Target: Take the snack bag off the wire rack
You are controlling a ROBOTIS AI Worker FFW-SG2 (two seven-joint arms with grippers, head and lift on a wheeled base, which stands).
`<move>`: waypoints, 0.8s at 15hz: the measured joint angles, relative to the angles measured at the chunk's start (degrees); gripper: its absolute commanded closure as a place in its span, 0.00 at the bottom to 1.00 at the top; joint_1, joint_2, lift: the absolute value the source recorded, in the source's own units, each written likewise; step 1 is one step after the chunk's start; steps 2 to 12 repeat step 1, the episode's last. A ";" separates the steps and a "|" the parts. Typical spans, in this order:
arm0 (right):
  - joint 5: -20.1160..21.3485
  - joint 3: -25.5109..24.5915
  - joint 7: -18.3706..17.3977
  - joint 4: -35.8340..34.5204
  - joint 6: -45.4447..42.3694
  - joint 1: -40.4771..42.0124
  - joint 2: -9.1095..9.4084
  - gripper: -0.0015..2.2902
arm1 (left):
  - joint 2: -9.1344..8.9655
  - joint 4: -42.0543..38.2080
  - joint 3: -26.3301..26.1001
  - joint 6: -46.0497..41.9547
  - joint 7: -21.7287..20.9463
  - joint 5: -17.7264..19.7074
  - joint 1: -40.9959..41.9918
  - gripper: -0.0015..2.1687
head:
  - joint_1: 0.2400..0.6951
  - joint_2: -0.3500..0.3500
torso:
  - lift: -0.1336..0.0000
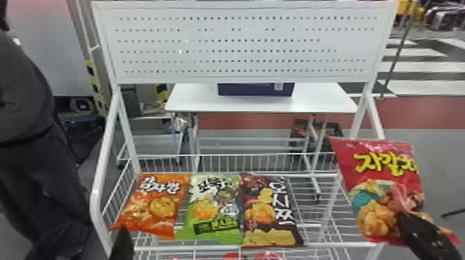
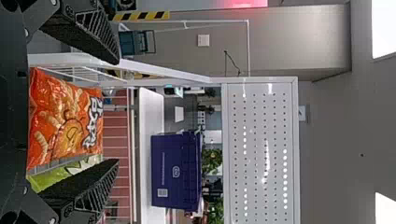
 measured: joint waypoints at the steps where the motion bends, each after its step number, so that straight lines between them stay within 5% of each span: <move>1: 0.00 0.00 0.00 0.02 -0.20 0.00 0.03 0.85 | 0.00 0.01 0.00 0.00 0.00 0.00 0.00 0.07 | 0.57 0.50 | 1.00; 12: 0.00 0.00 0.00 0.02 -0.20 0.00 0.03 0.85 | 0.00 0.01 0.00 0.00 0.00 0.00 0.00 0.07 | 0.57 0.50 | 1.00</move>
